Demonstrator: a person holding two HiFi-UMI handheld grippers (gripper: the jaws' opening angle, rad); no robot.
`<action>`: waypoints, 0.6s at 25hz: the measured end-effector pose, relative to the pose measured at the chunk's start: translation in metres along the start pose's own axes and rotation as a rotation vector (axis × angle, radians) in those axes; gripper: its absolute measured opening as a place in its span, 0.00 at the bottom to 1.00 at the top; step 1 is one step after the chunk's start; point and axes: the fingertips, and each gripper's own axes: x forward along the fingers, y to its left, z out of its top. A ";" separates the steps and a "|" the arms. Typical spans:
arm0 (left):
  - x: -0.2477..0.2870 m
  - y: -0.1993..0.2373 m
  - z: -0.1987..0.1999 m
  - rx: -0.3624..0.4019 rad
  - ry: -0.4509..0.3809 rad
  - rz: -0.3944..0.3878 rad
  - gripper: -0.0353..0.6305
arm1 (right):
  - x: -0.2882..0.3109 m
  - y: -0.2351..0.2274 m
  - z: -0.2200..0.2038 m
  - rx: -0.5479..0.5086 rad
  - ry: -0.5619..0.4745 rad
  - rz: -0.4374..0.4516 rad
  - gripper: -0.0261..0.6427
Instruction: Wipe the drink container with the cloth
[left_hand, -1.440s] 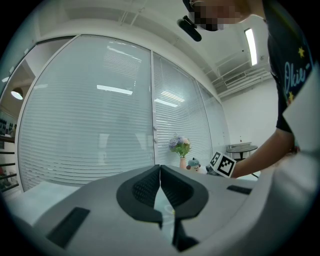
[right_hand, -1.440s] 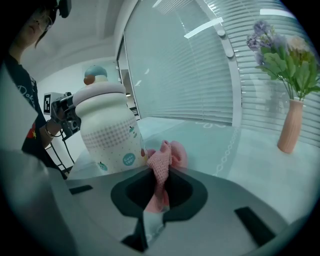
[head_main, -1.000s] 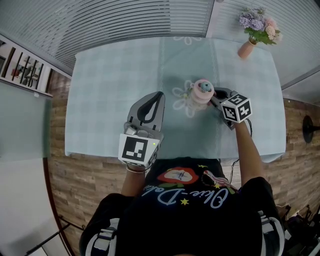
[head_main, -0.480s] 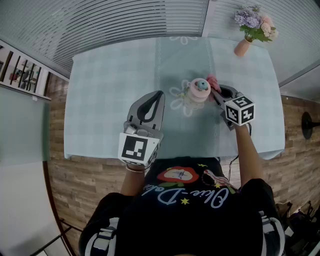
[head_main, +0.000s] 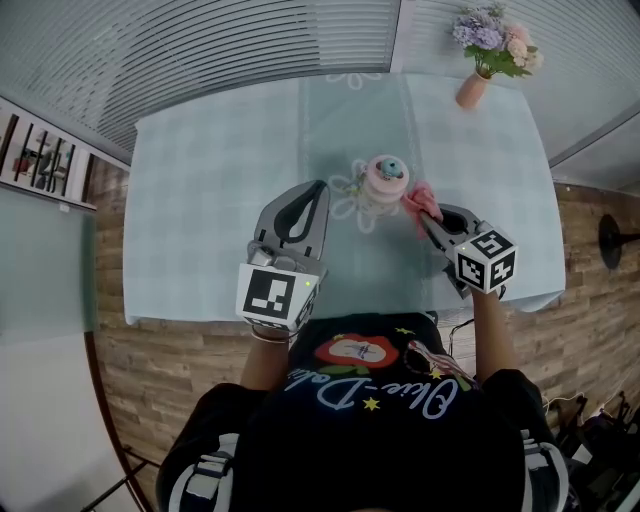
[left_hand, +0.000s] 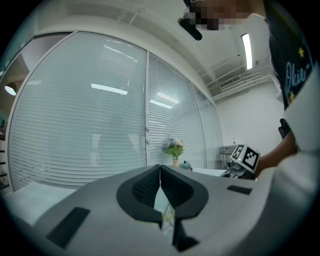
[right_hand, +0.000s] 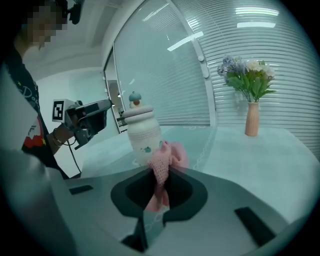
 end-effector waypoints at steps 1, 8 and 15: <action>0.001 -0.001 0.000 -0.002 0.000 -0.002 0.06 | -0.001 0.009 -0.003 0.001 0.005 0.023 0.09; 0.003 -0.007 -0.001 0.005 0.006 -0.013 0.06 | 0.006 0.082 -0.010 -0.049 0.034 0.224 0.09; -0.002 -0.002 -0.001 0.004 0.007 0.010 0.06 | 0.011 0.127 0.035 -0.088 -0.070 0.338 0.09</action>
